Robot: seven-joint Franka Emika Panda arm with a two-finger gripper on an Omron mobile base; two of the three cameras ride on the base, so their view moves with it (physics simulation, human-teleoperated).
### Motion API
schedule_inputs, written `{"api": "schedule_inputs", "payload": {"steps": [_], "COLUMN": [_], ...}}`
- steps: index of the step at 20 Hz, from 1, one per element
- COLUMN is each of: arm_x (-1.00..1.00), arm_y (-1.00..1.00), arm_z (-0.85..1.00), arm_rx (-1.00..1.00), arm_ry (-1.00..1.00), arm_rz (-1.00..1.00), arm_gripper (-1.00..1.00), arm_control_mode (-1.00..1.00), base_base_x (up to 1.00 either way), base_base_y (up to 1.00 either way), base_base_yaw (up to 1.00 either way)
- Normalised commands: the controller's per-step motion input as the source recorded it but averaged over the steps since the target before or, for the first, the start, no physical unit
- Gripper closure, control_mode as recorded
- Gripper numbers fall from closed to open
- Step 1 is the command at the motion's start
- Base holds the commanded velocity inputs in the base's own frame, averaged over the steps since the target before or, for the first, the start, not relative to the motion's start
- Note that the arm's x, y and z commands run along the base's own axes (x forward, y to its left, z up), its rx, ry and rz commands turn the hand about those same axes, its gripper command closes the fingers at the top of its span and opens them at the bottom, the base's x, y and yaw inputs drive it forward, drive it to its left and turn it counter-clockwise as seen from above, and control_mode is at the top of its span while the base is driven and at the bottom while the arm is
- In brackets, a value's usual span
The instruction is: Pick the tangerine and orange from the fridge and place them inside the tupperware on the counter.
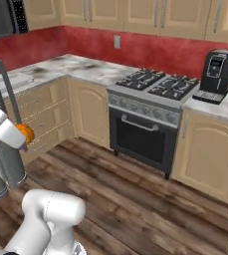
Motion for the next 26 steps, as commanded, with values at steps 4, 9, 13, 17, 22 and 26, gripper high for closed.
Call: {"api": "schedule_inputs", "payload": {"steps": [4,9,13,17,22,26], "arm_x": [0.0,0.0,0.0,0.0,0.0,0.0], "arm_y": [0.0,0.0,0.0,0.0,0.0,0.0], "arm_z": [0.0,0.0,0.0,0.0,0.0,0.0], "arm_rx": [0.0,0.0,0.0,0.0,0.0,0.0], "arm_ry": [0.0,0.0,0.0,0.0,0.0,0.0], "arm_rz": [0.0,0.0,0.0,0.0,0.0,0.0], "arm_gripper": [1.0,1.0,1.0,1.0,1.0,1.0], "arm_control_mode": [1.0,1.0,1.0,1.0,1.0,1.0], "base_base_x": [0.72,0.67,0.56,0.43,0.56,0.66], "base_base_y": [-0.37,-0.51,-0.61,-0.69,-0.65,-0.62], "base_base_yaw": [0.47,0.61,0.62,0.58,0.54,0.47]}}
